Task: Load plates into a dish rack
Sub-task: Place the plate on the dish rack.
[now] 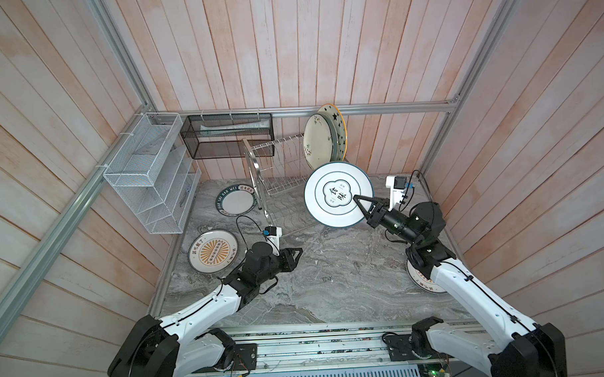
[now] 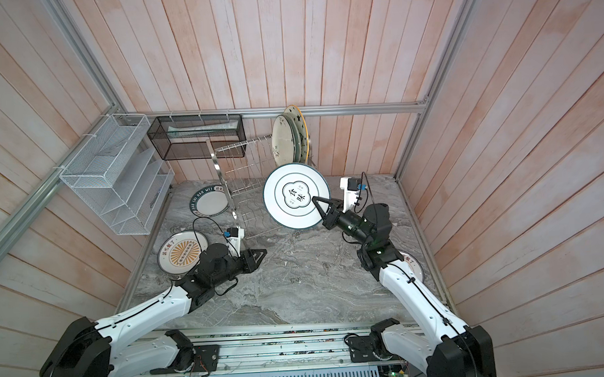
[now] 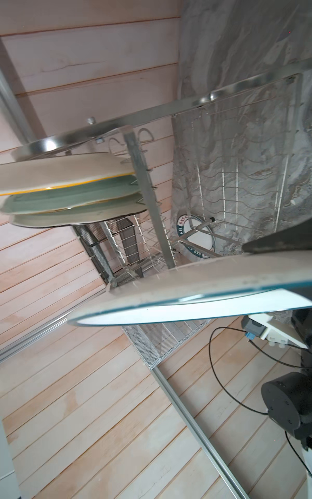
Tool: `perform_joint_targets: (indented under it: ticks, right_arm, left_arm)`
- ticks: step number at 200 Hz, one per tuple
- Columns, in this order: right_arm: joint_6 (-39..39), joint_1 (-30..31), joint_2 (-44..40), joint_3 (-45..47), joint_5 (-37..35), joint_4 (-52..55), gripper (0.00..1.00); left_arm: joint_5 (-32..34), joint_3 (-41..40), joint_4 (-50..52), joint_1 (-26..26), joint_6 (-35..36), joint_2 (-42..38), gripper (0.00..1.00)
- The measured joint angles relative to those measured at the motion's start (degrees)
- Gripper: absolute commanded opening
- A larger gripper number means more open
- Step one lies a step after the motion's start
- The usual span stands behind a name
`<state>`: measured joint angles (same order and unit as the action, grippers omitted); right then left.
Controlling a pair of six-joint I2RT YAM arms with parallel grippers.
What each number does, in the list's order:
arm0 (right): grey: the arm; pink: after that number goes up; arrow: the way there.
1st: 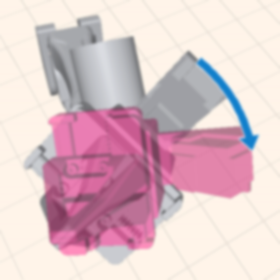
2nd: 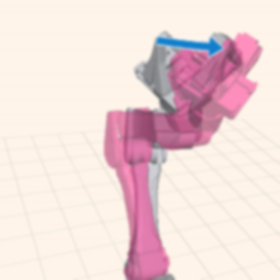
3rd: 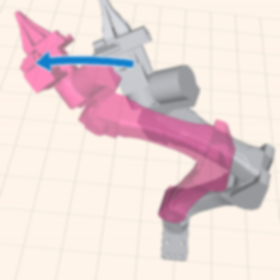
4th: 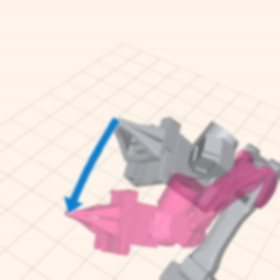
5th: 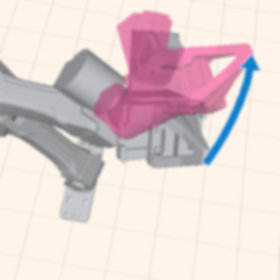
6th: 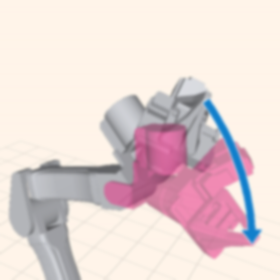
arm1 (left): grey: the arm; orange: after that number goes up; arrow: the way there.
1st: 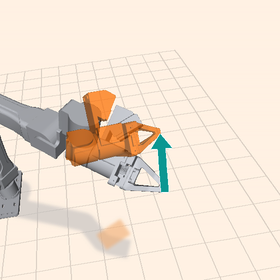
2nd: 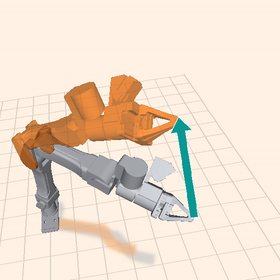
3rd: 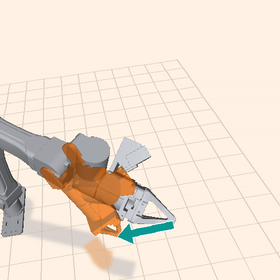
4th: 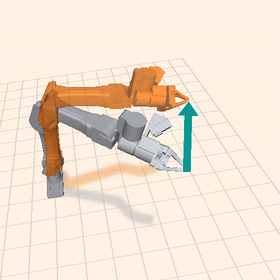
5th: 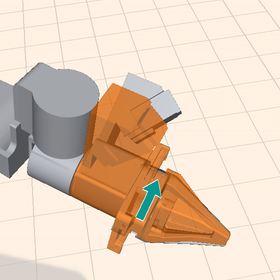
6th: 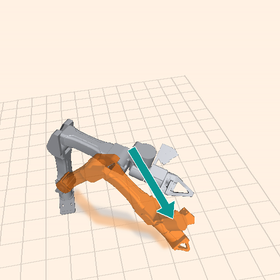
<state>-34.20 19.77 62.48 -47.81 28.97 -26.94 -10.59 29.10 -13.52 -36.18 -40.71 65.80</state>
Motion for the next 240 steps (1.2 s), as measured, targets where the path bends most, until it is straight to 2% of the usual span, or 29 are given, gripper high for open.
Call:
perform_joint_targets:
  ticks: [51,82,164,240]
  right_arm:
    - [0.6,0.0,8.2,-11.9,-2.2,-3.5,0.00]
    - [3.6,1.4,12.6,-17.9,-6.4,-4.3,0.00]
    - [18.1,11.7,24.1,-37.0,-27.1,-0.6,0.00]
    - [32.7,18.9,40.7,-55.8,-45.5,6.4,0.00]
  left_arm:
    - [0.3,0.0,0.2,-0.4,0.5,-1.3,0.40]
    - [0.5,0.0,0.4,-0.5,1.1,-2.5,0.40]
    - [2.0,0.0,3.5,-0.7,2.3,-7.3,0.40]
    - [4.5,-0.1,7.6,-0.7,2.9,-12.9,0.40]
